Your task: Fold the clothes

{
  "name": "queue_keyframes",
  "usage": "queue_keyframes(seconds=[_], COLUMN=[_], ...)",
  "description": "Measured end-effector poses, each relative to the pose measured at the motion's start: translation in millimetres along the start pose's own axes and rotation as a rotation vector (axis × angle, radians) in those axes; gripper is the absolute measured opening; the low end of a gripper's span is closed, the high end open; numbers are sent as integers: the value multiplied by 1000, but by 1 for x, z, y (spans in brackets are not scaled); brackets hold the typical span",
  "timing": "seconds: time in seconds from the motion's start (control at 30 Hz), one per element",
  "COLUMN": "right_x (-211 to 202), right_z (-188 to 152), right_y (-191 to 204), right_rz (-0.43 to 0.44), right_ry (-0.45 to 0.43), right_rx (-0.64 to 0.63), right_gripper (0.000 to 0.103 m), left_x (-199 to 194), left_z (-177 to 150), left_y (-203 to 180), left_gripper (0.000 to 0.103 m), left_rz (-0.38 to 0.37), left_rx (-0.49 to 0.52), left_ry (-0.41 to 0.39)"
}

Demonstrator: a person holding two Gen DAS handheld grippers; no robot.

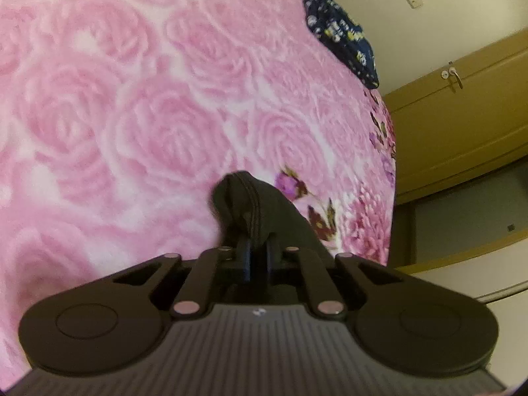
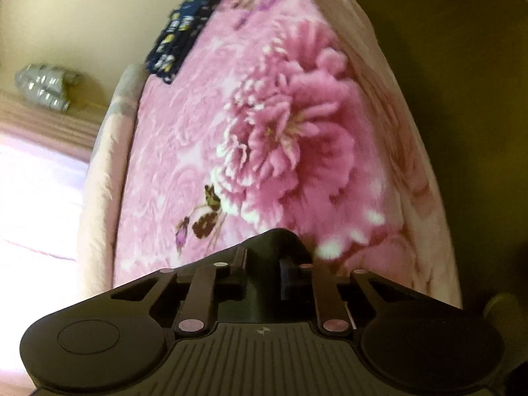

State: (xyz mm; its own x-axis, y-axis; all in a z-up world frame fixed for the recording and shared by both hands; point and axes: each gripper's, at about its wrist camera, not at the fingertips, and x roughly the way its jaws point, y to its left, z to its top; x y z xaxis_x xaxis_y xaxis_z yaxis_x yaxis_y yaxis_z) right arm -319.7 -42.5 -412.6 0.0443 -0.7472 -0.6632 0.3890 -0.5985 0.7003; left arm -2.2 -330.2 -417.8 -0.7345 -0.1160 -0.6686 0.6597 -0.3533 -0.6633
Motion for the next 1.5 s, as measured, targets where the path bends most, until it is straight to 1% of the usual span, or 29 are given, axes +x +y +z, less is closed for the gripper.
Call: queue_keyframes(seconds=[0.07,0.17,0.23,0.27,0.3,0.33,0.37,0.4,0.53,0.6,0.63,0.67,0.7,0.73,0.83,0.87,0.97,1.07,1.1,1.13,1.17,1.2,1.23,1.27,1.3,1.37,1.43,1.47,1.5], right_x=[-2,6,5,4,2,-2,-8,-16,-38,-42,-42,-40,-38,-37,-38,-38,-35,-32,-33,-36,-43,-51,-60,-68,-72,-70,-67,-66,-65], right_z=[-8,-16,-14,-13,-11,-8,-6,-7,-24,-35,-39,-43,-45,-46,-44,-45,-52,-53,-52,-50,-47,-45,-43,-42,-43,-57,-70,-77,-83], right_y=[-1,-3,-1,0,0,-2,-3,-4,-12,-16,-16,-17,-16,-14,-11,-10,-12,-6,-1,3,6,10,14,20,25,32,40,44,47], right_rz=[-4,-29,-29,-27,-23,-29,-39,-31,2,23,30,37,35,25,14,8,-10,-42,-56,-82,-125,-154,-162,-167,-170,-174,-178,-180,-181], right_ry=[-33,-54,-44,-37,-27,-14,-9,-10,55,88,103,118,131,136,128,120,96,106,115,119,115,100,73,49,42,74,107,123,139], right_rx=[-25,-54,-52,-49,-34,-6,10,24,108,144,149,148,140,125,55,34,-2,-67,-104,-137,-162,-188,-217,-245,-276,-351,-425,-462,-499], right_gripper=[12,12,14,15,26,53,61,62,62,61,58,48,23,17,8,8,7,10,24,48,53,53,53,53,53,51,36,35,35], left_x=[0,9,12,11,7,1,-6,-13,-36,-44,-47,-50,-52,-53,-56,-57,-51,-48,-49,-55,-61,-67,-73,-81,-86,-89,-78,-69,-62], left_z=[-2,-5,-7,-6,-5,-6,-6,-7,-29,-42,-46,-49,-51,-52,-56,-57,-62,-63,-61,-59,-57,-55,-53,-53,-53,-56,-62,-67,-74], left_y=[6,10,9,9,9,9,8,6,4,6,7,9,8,7,2,4,15,8,4,-3,-11,-18,-26,-36,-45,-62,-75,-80,-81], left_gripper=[8,8,12,17,23,23,24,29,35,36,34,26,9,7,6,6,7,7,10,11,16,18,18,14,14,14,11,10,9], left_rz=[3,19,27,29,32,40,49,57,71,60,53,46,53,66,82,83,80,118,129,156,190,224,257,287,283,239,181,169,185], left_rx=[4,19,19,6,-23,-44,-60,-77,-91,-114,-123,-131,-107,-74,40,52,32,73,78,91,109,126,143,169,192,222,240,262,290], left_ry=[-10,-4,5,10,12,18,25,33,111,119,108,97,89,82,58,48,44,41,45,41,34,26,18,-3,-15,-12,40,67,93])
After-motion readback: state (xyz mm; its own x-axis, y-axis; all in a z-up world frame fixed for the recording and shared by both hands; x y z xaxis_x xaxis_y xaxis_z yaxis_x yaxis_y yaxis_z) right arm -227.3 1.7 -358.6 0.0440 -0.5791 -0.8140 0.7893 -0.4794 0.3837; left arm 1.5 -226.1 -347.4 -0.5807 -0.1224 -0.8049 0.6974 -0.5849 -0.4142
